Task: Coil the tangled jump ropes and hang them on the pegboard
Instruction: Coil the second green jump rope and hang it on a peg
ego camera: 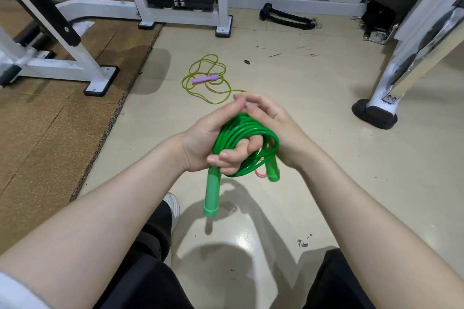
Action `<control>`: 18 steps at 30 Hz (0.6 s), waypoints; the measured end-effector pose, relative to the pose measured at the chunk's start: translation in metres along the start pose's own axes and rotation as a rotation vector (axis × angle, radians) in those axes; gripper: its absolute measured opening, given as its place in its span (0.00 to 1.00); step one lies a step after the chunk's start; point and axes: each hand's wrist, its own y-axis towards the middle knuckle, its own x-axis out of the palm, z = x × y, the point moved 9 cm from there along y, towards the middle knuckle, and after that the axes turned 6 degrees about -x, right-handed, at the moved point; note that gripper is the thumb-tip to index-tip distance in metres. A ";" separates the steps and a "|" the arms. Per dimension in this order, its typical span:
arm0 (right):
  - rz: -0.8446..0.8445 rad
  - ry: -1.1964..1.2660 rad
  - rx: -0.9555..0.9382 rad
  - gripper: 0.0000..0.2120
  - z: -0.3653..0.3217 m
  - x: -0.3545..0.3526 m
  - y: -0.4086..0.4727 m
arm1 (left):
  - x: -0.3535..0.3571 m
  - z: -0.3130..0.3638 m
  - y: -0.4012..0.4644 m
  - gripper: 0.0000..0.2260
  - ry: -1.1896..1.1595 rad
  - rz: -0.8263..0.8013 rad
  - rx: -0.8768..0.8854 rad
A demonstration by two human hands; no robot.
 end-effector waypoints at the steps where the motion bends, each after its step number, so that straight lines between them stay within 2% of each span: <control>1: -0.053 0.051 0.067 0.10 0.007 0.008 -0.004 | -0.005 -0.002 0.000 0.26 0.017 0.048 -0.009; 3: -0.096 0.132 0.197 0.23 0.015 0.017 -0.013 | -0.013 -0.003 -0.002 0.21 0.051 0.163 -0.033; 5: -0.111 0.176 0.179 0.28 0.013 0.021 -0.015 | -0.022 -0.001 -0.004 0.19 0.083 0.274 -0.036; 7: -0.144 0.013 0.072 0.27 0.009 0.023 -0.012 | -0.039 0.003 -0.012 0.23 0.127 0.449 -0.044; 9: -0.094 -0.157 0.092 0.17 0.013 0.018 -0.011 | -0.064 0.008 -0.023 0.21 0.130 0.668 -0.003; 10: -0.050 -0.208 0.111 0.12 0.016 0.015 -0.011 | -0.074 0.010 -0.028 0.20 0.152 0.763 0.028; 12: 0.027 -0.196 0.122 0.11 0.019 0.011 -0.009 | -0.086 0.012 -0.033 0.18 0.151 0.868 0.084; 13: 0.069 -0.147 0.116 0.12 0.018 0.008 -0.009 | -0.086 0.011 -0.032 0.17 0.102 0.858 0.115; 15: 0.182 0.017 0.135 0.13 0.018 -0.004 -0.009 | -0.077 0.011 -0.025 0.17 -0.002 0.725 0.161; 18: 0.337 0.318 0.237 0.14 0.022 -0.016 -0.015 | -0.065 0.014 -0.023 0.14 -0.061 0.599 0.185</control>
